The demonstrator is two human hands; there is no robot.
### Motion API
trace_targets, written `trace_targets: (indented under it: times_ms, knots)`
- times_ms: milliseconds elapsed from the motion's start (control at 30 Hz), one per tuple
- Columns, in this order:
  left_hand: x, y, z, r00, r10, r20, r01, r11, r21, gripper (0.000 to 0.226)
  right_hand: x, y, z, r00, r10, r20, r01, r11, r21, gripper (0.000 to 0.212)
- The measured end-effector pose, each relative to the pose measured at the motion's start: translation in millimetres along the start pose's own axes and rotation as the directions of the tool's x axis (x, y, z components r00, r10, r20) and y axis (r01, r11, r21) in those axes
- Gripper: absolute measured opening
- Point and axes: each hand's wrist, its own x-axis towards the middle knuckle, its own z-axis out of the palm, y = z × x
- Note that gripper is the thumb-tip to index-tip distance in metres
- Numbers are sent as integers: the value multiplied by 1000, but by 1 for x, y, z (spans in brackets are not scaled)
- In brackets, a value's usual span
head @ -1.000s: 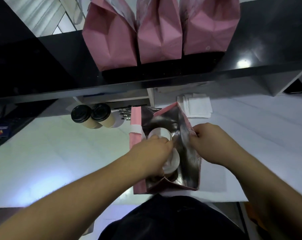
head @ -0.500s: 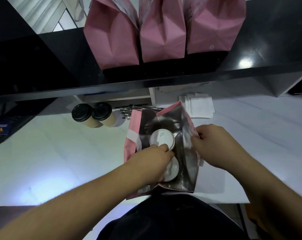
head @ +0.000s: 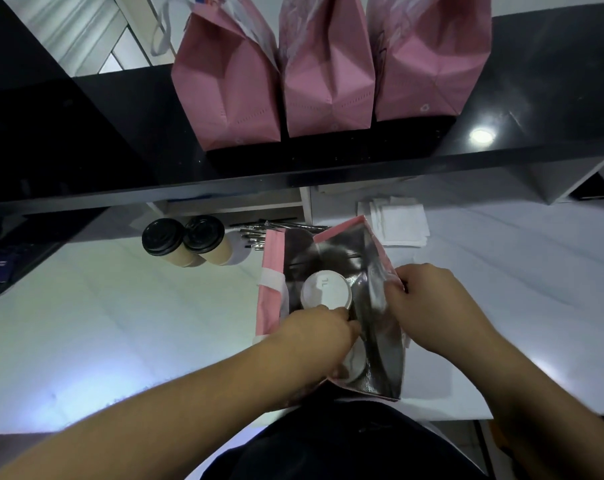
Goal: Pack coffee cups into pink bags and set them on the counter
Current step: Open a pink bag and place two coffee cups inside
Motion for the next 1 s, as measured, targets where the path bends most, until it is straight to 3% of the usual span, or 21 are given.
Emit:
trace_targets:
  times_ms: [67, 100, 167, 200, 267, 333, 400, 467, 567, 700, 1000]
  knots:
    - [-6, -1, -18, 974, 55, -220, -61, 998, -22, 31, 2, 2, -2, 1000, 13, -16, -13, 1000, 0, 39]
    - [-11, -6, -26, 906, 72, -418, -109, 992, -67, 25, 2, 3, -3, 999, 18, -29, -18, 1000, -2, 39]
    - [-22, -23, -43, 690, -18, -724, -173, 967, -189, 24, 4, 6, -6, 998, 41, -50, -40, 999, 7, 40]
    - [-25, -38, -49, 590, -110, -799, -177, 949, -262, 23, 5, 7, -7, 997, 59, -51, -58, 998, 20, 41]
    - [-23, -75, -48, 511, -330, -794, -92, 897, -433, 17, 8, 10, -8, 995, 90, -43, -88, 996, 32, 42]
    - [-9, -119, -32, 537, -529, -657, 39, 794, -607, 12, 9, 12, -6, 994, 107, -34, -106, 994, 16, 41]
    - [8, -157, -6, 621, -623, -475, 225, 723, -654, 11, 11, 10, -5, 992, 121, -23, -121, 993, 8, 42]
    - [27, -180, 21, 718, -601, -351, 363, 754, -548, 15, 12, 8, -3, 992, 127, -17, -127, 992, 1, 42]
    - [58, -194, 50, 799, -567, -200, 421, 765, -488, 23, 14, 3, -3, 994, 106, -34, -106, 994, -7, 44]
    - [96, -201, 72, 850, -497, -174, 395, 820, -415, 38, 16, -1, -2, 996, 81, -39, -82, 996, -23, 47]
    - [121, -202, 95, 815, -466, -344, 390, 881, -270, 48, 18, -4, -3, 989, 144, -33, -145, 988, -53, 46]
